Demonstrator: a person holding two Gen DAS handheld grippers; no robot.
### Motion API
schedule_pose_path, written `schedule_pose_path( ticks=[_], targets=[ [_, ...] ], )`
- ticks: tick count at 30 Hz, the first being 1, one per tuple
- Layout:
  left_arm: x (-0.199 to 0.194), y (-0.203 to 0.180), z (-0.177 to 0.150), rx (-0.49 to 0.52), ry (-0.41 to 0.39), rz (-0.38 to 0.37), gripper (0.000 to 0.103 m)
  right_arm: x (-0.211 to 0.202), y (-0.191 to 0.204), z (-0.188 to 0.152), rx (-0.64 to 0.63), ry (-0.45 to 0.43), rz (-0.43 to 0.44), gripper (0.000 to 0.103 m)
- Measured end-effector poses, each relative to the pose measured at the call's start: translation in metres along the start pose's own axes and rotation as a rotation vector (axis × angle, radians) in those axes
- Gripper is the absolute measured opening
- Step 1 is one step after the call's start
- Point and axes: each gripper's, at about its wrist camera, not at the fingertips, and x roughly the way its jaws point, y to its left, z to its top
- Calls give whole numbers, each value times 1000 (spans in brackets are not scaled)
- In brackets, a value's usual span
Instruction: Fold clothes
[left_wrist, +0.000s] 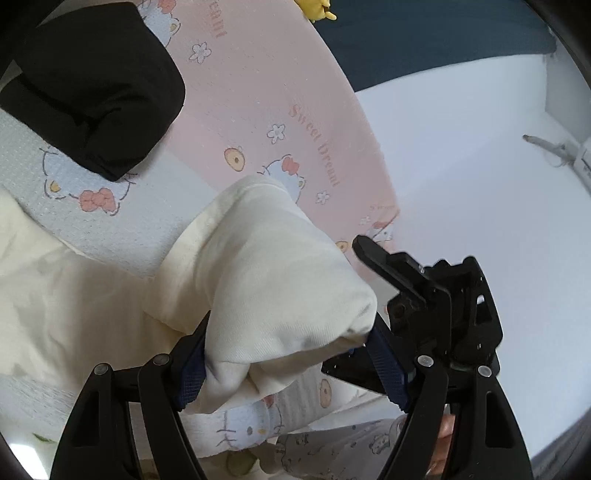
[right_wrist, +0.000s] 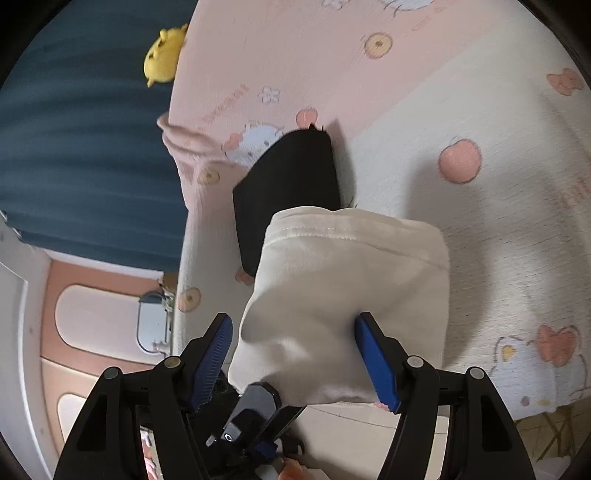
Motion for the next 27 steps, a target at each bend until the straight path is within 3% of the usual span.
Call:
schedule_pose_path(
  ticks=[4, 8, 13, 14, 16, 23, 27],
  targets=[
    [-16, 20, 1, -9, -5, -1, 76, 22, 5, -4, -8, 46, -20, 68],
    [-29, 43, -6, -49, -11, 51, 76, 46, 8, -9, -22, 97, -54, 68],
    [-37, 78, -15, -137, -30, 132, 76, 76, 11, -15, -38, 160, -95, 68],
    [-38, 84, -15, -166, -28, 113, 76, 77, 10, -15, -35, 170, -96, 68],
    [-40, 85, -13, -189, -19, 106, 76, 72, 10, -14, -30, 157, -100, 68],
    [-33, 61, -7, -184, 13, 182, 77, 45, 9, -8, -93, 91, -231, 68],
    [-41, 58, -8, -217, 57, 221, 78, 39, -2, -7, -108, 70, -339, 68]
  ],
)
